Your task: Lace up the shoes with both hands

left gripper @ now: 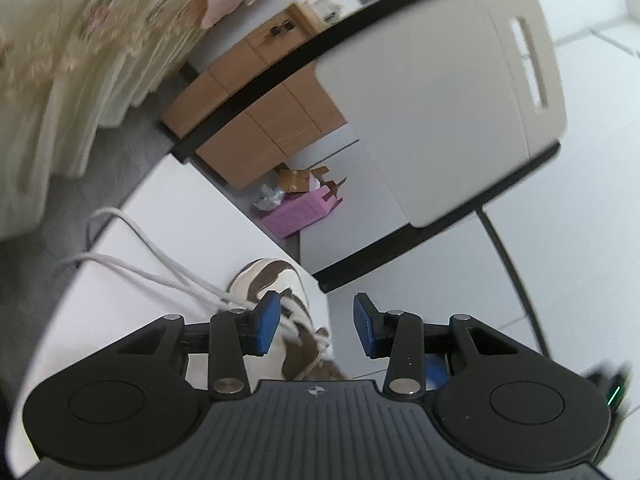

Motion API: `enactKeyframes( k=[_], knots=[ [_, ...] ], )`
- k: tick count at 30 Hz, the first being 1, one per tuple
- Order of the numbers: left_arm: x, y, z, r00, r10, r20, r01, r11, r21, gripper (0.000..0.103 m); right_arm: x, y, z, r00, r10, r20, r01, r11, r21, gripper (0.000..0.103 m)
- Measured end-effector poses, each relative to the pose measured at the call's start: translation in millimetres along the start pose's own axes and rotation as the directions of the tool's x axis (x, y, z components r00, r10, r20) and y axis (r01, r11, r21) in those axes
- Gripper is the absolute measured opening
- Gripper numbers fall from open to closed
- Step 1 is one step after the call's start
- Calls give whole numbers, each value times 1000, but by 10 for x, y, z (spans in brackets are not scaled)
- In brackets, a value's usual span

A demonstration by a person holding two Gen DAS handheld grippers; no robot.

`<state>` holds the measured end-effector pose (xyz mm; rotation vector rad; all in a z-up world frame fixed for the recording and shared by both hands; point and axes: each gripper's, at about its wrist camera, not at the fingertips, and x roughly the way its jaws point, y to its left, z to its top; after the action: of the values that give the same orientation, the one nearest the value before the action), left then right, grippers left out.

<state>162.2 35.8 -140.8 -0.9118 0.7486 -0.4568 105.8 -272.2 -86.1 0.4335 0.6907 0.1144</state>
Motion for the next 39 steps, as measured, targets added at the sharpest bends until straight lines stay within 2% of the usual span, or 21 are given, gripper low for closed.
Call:
enactKeyframes(
  k=[4,8,12,16,20,26,29,31,34,36,39],
  knots=[
    [221,158,62,999,-34,-32,29,991,-129,47,67,-177,-163,998,-43,-49,43,999,5,57],
    [452,273,106,996,-47,-75,28,971,-237,48,17,-289,-95,999,-1,-48,4,999,50,57],
    [608,384,47,991,-47,-126,0,938,-346,58,112,-320,-3,998,5,-63,1,995,96,58],
    [710,464,37,989,-14,-144,-40,929,-367,71,223,-311,49,996,-20,-90,27,996,83,58],
    [888,570,165,988,32,-150,-85,928,-363,71,280,-309,90,996,-16,-93,21,998,63,58],
    [1040,590,389,995,20,-103,-58,922,-383,69,333,-226,143,997,6,-78,-3,999,40,58],
    [1102,540,511,997,28,-69,-50,939,-339,57,379,-101,193,996,41,-74,-42,999,-16,58],
    [1105,509,574,998,40,-55,-56,947,-317,36,415,21,221,997,43,-70,-50,994,-94,58],
    [1044,462,602,999,27,-41,-39,946,-322,11,473,198,254,995,60,-74,-74,978,-196,58],
    [975,389,610,1000,19,-23,-25,954,-298,4,519,317,265,991,95,-89,-114,965,-236,57],
    [858,271,626,999,-47,-7,43,964,-263,3,599,494,253,986,130,-106,-155,944,-290,57]
  ],
)
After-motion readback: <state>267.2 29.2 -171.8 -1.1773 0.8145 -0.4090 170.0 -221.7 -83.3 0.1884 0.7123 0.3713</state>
